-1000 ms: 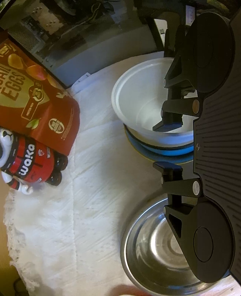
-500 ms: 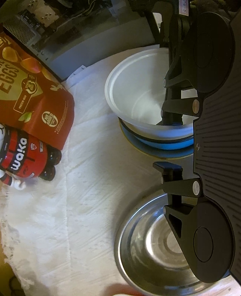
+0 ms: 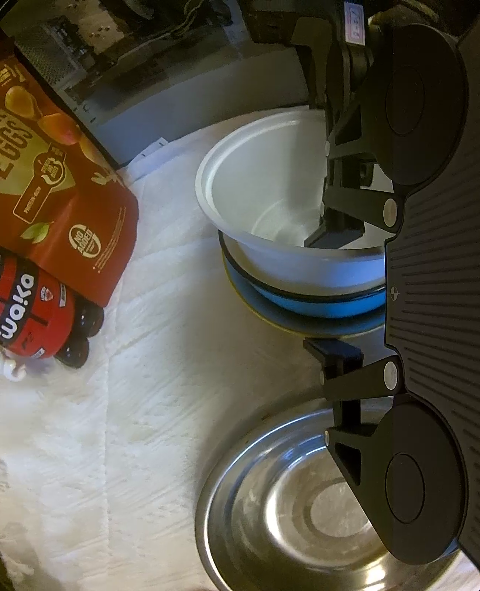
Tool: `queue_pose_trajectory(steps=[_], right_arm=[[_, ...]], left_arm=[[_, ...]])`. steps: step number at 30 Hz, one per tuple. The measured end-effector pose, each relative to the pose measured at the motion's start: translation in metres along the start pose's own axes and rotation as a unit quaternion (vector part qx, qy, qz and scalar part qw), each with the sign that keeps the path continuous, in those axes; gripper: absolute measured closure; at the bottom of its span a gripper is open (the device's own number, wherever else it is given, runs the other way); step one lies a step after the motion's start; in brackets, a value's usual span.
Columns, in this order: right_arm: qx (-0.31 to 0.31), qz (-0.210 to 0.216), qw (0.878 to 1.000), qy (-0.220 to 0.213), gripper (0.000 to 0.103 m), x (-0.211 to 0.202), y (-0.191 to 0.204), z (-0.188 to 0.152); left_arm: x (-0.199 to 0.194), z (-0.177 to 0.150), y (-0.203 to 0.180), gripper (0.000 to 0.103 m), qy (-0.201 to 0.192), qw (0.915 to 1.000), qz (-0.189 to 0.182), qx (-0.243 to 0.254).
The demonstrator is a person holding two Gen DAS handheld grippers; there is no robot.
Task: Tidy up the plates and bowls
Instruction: 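Hold the white bowl rim with the right gripper and settle it on the stack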
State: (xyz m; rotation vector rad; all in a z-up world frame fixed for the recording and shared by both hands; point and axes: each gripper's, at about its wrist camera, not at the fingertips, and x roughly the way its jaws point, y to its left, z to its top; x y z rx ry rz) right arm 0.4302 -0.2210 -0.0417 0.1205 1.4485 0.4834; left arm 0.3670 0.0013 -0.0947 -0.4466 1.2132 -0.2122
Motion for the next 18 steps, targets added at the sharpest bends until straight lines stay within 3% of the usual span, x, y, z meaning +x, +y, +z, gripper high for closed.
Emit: queue_pose_trajectory(steps=[5,11,18], right_arm=[[0.001,0.009,1.000,0.002,0.039,0.0002,-0.0041,0.0039],[-0.001,0.010,1.000,-0.002,0.039,-0.0012,-0.0032,0.0008],[0.003,-0.008,1.000,0.000,0.039,-0.0011,0.0020,0.0020]], left_arm=[[-0.0001,0.0027,-0.0004,0.042,0.006,0.9999,-0.010,-0.012],[-0.0002,0.0028,-0.0066,0.042,0.015,0.9999,0.005,-0.001],[0.0004,0.0020,-0.0034,0.042,0.020,0.9997,0.007,-0.010]])
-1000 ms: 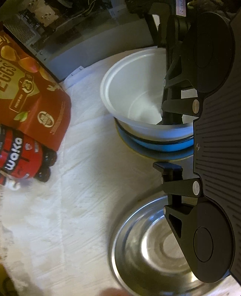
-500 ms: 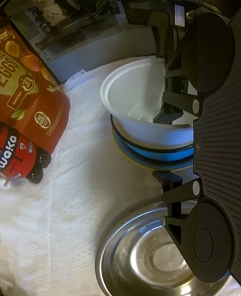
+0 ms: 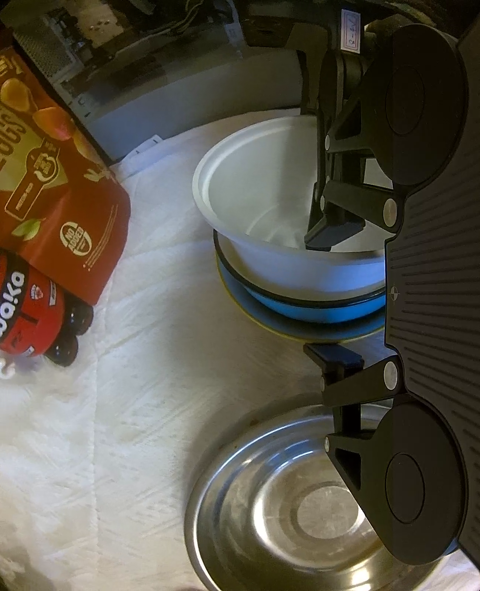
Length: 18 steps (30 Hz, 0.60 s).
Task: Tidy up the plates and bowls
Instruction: 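Hold the white bowl rim with the right gripper and settle it on the stack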
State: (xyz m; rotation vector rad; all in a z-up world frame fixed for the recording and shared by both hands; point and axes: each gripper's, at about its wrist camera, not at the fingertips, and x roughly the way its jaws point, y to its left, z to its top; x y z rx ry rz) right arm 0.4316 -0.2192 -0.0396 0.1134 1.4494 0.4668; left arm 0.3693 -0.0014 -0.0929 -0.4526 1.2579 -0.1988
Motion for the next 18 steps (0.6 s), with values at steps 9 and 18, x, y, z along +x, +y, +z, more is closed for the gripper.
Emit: queue_pose_trajectory(steps=[9,18], right_arm=[[0.007,0.015,1.000,0.004,0.039,0.0021,-0.0048,-0.0023],[0.016,0.025,0.999,0.015,0.038,0.0019,-0.0068,0.0001]], left_arm=[[0.0017,0.0002,-0.0012,0.041,-0.001,1.0000,0.003,0.003],[0.0062,-0.0009,-0.0061,0.039,0.009,0.9996,0.013,0.023]])
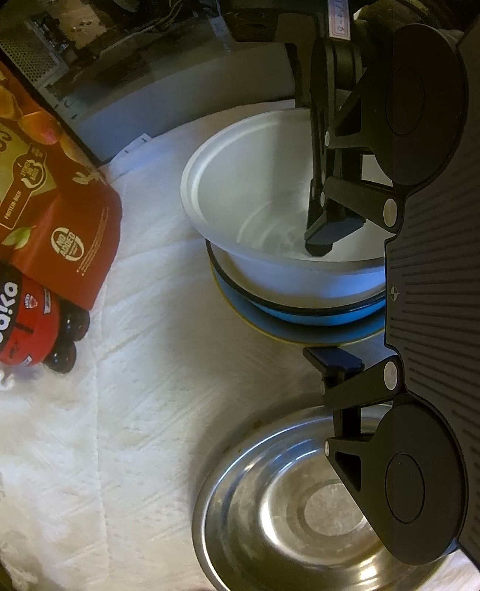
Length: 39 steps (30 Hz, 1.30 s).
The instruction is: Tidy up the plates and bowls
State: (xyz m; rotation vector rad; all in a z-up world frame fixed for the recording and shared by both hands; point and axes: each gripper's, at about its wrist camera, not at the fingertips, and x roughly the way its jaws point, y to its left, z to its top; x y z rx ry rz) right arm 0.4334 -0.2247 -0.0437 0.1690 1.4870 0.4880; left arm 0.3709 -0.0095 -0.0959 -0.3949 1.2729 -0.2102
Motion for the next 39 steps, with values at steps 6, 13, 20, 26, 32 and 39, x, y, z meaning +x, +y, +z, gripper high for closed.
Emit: queue_pose_trajectory(steps=[6,13,20,26,32,39], right_arm=[[0.000,-0.001,1.000,0.003,0.038,-0.002,-0.003,0.004],[0.003,0.013,1.000,0.016,0.038,0.001,-0.007,0.003],[-0.013,0.011,1.000,0.019,0.038,0.001,-0.001,0.002],[-0.025,0.019,0.999,0.026,0.038,0.001,-0.001,0.003],[-0.017,0.014,0.999,0.034,0.038,0.000,0.000,0.005],[-0.004,0.006,0.999,0.049,0.039,-0.001,0.002,0.006]], left_arm=[[0.002,0.004,0.013,0.043,0.023,0.9989,-0.026,-0.032],[0.003,-0.005,0.013,0.042,0.017,0.9983,-0.029,-0.048],[0.005,-0.003,0.005,0.040,0.006,0.9993,-0.001,-0.038],[0.004,-0.006,0.007,0.041,-0.007,0.9989,0.000,-0.046],[0.003,-0.005,0.007,0.041,0.001,0.9985,0.002,-0.055],[0.003,-0.004,0.007,0.041,0.005,0.9984,0.001,-0.056]])
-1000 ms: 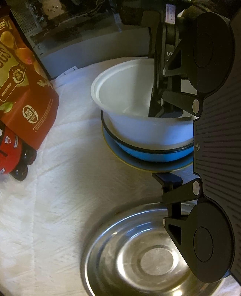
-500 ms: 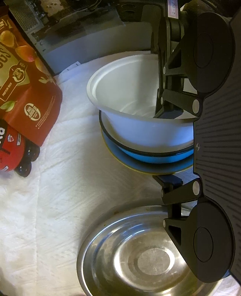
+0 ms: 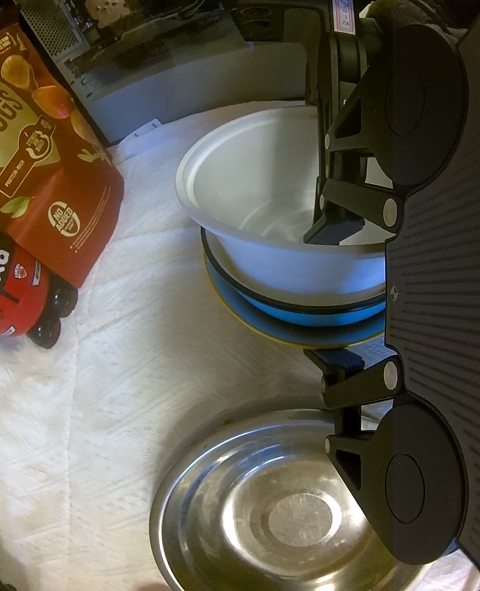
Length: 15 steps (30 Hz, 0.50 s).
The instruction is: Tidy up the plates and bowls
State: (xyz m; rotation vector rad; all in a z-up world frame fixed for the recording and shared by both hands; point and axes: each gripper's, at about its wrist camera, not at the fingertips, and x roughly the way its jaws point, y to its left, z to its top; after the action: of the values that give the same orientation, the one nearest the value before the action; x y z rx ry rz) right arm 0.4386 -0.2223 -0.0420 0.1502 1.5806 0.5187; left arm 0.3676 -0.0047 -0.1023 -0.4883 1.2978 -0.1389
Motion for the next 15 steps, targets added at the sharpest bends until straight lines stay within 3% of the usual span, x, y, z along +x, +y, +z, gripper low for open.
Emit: queue_pose_trajectory(steps=[8,15], right_arm=[[0.001,-0.011,1.000,-0.012,0.039,-0.014,0.015,0.002],[-0.039,-0.014,0.998,-0.045,0.038,-0.041,0.076,0.003]], left_arm=[[-0.015,0.001,0.004,0.041,-0.014,0.9998,-0.012,0.000],[-0.070,0.006,0.018,0.041,-0.045,0.9984,-0.030,0.014]])
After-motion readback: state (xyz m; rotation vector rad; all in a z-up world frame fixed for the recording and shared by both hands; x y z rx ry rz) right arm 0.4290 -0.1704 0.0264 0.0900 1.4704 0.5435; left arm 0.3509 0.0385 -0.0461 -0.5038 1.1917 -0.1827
